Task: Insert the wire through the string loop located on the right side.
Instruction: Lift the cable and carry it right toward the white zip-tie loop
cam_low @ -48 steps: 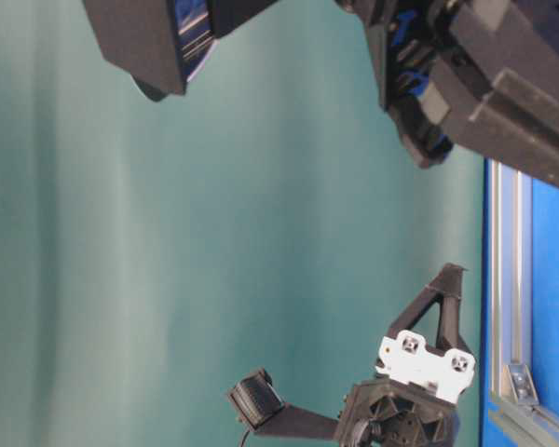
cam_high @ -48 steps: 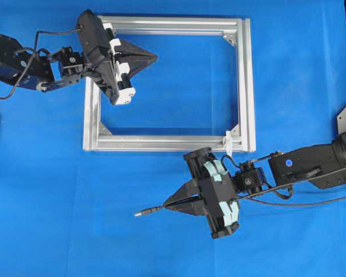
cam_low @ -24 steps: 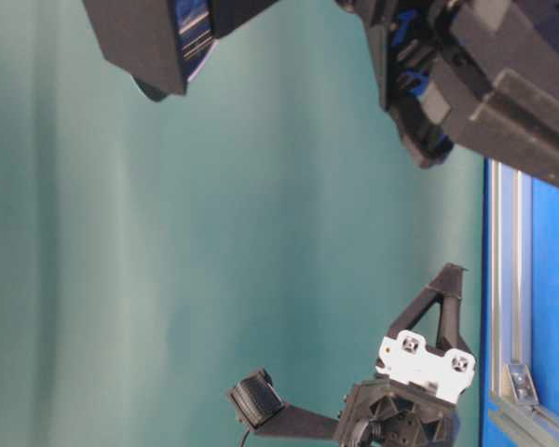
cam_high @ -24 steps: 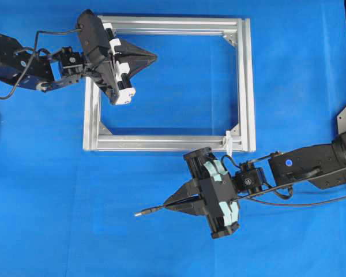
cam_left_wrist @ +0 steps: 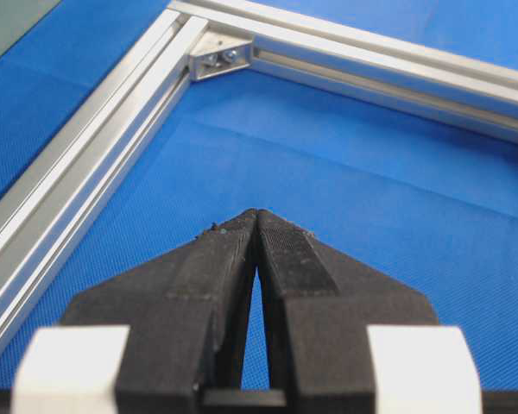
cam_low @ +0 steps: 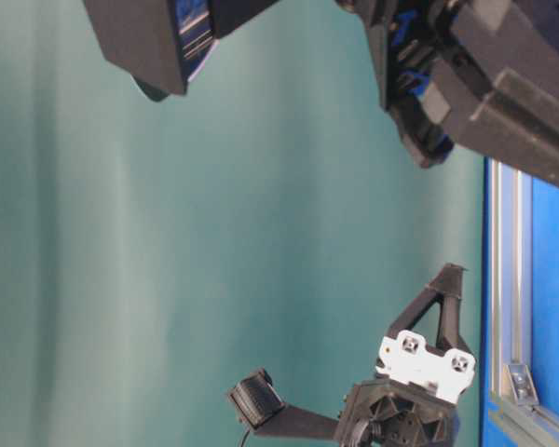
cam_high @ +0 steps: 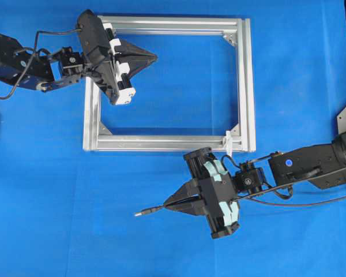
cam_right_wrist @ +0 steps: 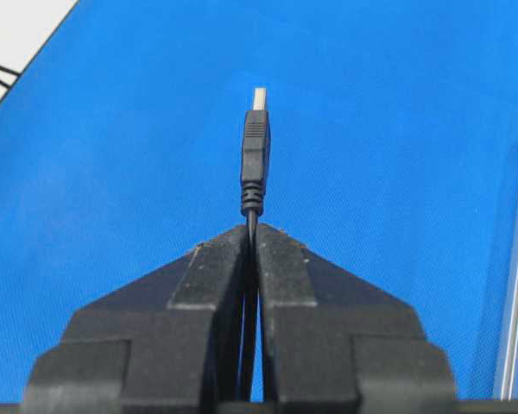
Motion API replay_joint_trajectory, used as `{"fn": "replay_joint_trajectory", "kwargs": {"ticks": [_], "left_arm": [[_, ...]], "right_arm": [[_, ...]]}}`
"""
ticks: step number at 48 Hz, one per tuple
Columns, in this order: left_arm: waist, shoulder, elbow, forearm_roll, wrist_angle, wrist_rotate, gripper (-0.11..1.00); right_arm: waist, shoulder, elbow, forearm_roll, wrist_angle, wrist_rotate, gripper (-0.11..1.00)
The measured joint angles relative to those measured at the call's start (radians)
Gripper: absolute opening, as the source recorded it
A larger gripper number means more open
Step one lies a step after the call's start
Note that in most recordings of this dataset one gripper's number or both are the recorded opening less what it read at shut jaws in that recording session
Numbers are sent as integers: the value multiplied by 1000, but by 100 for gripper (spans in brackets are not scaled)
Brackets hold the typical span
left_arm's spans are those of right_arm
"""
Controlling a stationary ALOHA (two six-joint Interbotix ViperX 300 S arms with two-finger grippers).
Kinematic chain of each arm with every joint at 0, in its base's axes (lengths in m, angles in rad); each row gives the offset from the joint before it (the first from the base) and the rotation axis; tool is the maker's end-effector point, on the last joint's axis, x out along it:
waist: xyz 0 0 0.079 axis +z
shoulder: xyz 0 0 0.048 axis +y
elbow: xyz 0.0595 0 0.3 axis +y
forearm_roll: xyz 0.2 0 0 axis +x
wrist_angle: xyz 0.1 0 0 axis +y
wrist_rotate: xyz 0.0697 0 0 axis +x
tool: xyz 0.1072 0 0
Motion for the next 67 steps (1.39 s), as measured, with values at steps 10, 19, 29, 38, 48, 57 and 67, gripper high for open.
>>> {"fn": "replay_joint_trajectory", "kwargs": {"ticks": [10, 19, 29, 38, 48, 57, 67], "left_arm": [[0, 0, 0, 0, 0, 0, 0], [-2, 0, 0, 0, -2, 0, 0], [0, 0, 0, 0, -2, 0, 0], [0, 0, 0, 0, 0, -5, 0], [0, 0, 0, 0, -2, -3, 0], [0, 0, 0, 0, 0, -5, 0], [-2, -2, 0, 0, -2, -5, 0]], "right_arm": [[0, 0, 0, 0, -2, 0, -4], [0, 0, 0, 0, 0, 0, -4], [0, 0, 2, 0, 0, 0, -4], [0, -29, 49, 2, 0, 3, -4], [0, -109, 146, 3, 2, 8, -4], [0, -224, 262, 3, 6, 9, -4], [0, -388, 410, 29, 29, 9, -4]]}}
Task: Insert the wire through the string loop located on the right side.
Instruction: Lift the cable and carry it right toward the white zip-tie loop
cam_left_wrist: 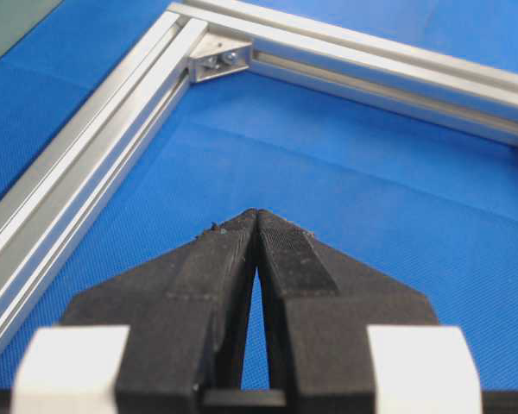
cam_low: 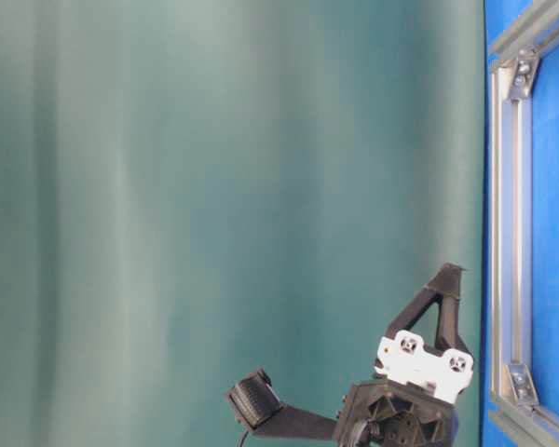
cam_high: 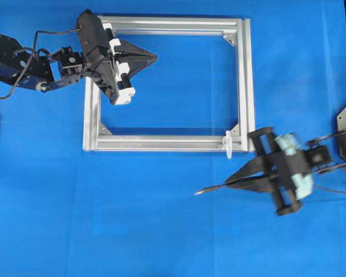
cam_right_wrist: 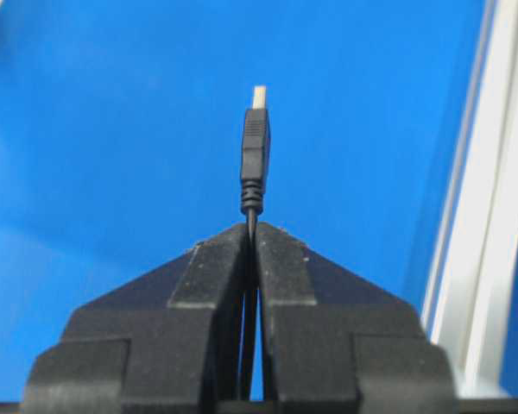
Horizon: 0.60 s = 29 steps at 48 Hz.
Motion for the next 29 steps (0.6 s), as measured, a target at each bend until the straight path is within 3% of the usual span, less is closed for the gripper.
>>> {"fn": "replay_joint_trajectory", "kwargs": {"ticks": [6, 15, 29], "left_arm": [[0, 0, 0, 0, 2, 2, 0], [0, 0, 0, 0, 2, 2, 0], [0, -2, 2, 0, 2, 0, 0]], "right_arm": [[0, -118, 78, 32, 54, 0, -4], [0, -288, 158, 41, 176, 0, -4], [-17, -411, 212, 41, 258, 0, -4]]}}
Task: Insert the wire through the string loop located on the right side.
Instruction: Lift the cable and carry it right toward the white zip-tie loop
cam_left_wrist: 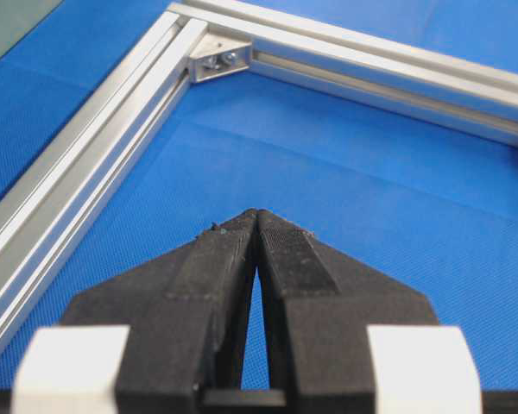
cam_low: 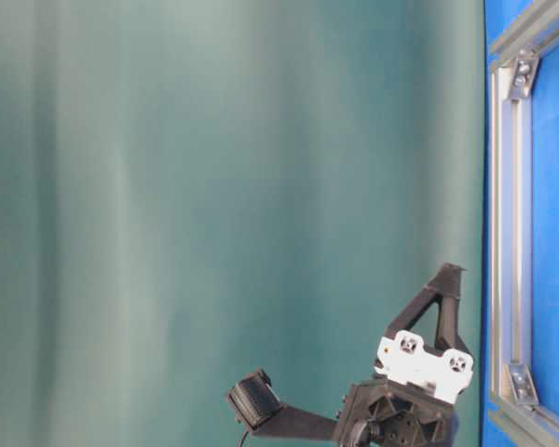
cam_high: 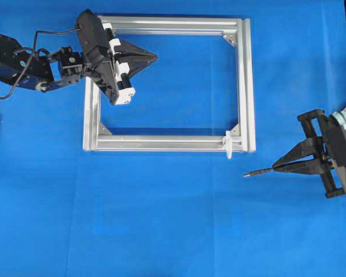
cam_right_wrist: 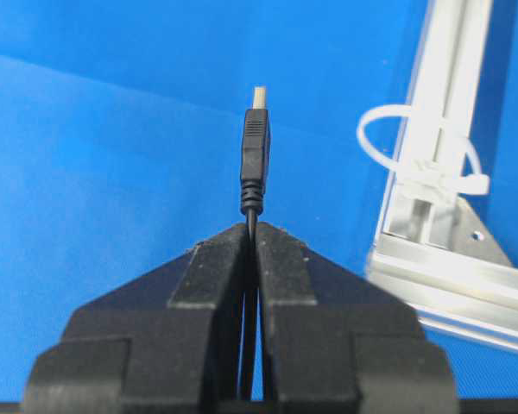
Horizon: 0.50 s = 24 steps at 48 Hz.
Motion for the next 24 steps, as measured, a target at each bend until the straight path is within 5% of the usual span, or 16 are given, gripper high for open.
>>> {"fn": "replay_joint_trajectory", "kwargs": {"ticks": [24], "left_arm": [[2, 0, -2, 0, 0, 2, 0]], "right_arm": [[-173, 0, 28, -12, -8, -3, -4]]}}
